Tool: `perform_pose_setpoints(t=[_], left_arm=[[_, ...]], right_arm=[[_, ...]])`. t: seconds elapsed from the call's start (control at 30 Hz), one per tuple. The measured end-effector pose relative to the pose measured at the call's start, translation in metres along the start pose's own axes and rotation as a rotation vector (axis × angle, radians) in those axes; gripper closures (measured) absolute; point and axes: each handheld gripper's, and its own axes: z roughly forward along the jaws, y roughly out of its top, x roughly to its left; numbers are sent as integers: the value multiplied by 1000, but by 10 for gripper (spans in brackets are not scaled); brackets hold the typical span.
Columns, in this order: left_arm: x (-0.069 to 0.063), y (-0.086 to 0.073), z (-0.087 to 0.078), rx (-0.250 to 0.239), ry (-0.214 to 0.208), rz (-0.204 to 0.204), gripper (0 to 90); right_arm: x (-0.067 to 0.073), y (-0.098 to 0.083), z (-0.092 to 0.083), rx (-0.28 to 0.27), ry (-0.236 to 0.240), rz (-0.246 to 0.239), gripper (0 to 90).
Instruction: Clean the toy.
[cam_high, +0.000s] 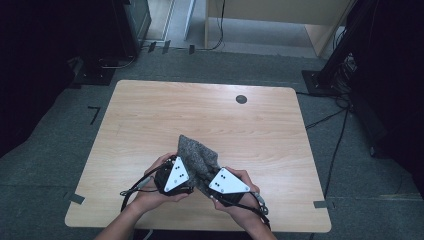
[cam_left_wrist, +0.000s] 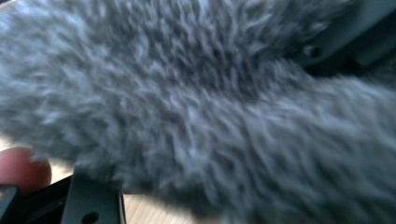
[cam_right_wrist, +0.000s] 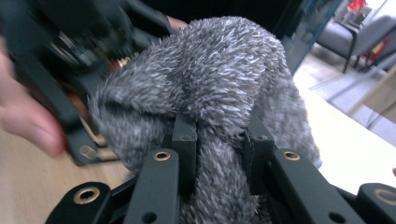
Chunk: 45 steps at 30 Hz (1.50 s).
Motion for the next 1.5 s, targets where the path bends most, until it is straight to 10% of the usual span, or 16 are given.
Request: perform_pose_setpoints(t=[0.2, 0.33, 0.67, 0.87, 1.13, 1.37, 1.5], left_arm=[[7, -2, -3, -27, -8, -41, 344], [8, -2, -6, -61, -25, -50, 344], [16, -3, -16, -158, -75, -96, 344], [15, -2, -18, -183, -90, -96, 344], [25, -3, -28, -283, -126, -168, 344], [27, -6, -25, -263, -151, -189, 343], [20, -3, -23, -234, -147, -154, 343]], right_arm=[[-36, -9, -12, 2, -125, 182, 733], [-45, -11, -18, -86, -24, 269, 734], [-55, -30, -2, 34, -26, 326, 733], [-50, -17, -17, -158, 56, 337, 726], [-56, -34, -4, -25, 5, 371, 727], [-53, -16, -24, -207, 37, 370, 728], [-41, -8, -22, -195, 68, 323, 727]])
